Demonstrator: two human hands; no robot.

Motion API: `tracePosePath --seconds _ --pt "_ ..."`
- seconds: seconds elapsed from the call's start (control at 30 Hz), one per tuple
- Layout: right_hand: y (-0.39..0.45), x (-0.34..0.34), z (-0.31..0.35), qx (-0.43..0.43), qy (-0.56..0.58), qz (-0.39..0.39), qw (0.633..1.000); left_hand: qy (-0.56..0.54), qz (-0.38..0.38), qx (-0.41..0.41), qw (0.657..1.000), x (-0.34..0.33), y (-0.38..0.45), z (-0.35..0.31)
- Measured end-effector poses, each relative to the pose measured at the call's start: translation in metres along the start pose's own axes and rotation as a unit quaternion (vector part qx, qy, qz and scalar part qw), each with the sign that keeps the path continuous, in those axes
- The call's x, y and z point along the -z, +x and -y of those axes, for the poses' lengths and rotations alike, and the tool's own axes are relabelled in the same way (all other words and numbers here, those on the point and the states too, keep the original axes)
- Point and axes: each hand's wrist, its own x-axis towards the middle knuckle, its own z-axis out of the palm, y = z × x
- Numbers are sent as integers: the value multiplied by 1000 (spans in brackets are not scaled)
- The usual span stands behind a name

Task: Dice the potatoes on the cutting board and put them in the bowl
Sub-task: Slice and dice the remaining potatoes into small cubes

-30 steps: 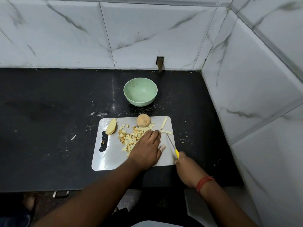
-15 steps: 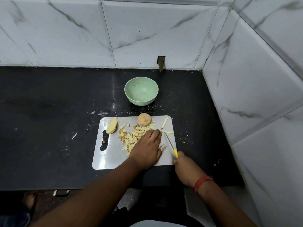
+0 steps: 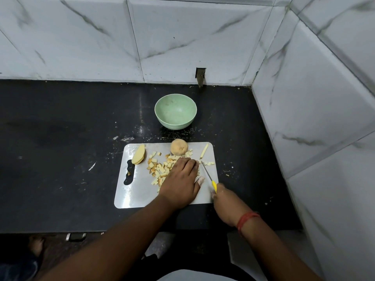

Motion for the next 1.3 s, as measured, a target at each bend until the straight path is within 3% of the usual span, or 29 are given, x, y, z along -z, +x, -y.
tracePosePath --seconds 0.3,0.67,0.83,1.3 --pt "-10 6 -1 28 40 -32 998 -11 2 18 1000 -3 -3 1" --pt "4 4 10 16 -11 -4 1000 -20 8 19 1000 -2 -2 2" --pt "-8 1 -3 9 18 16 1000 -18 6 18 1000 -4 -1 2" --pt "-9 10 4 10 48 -22 999 0 28 19 999 -3 0 1"
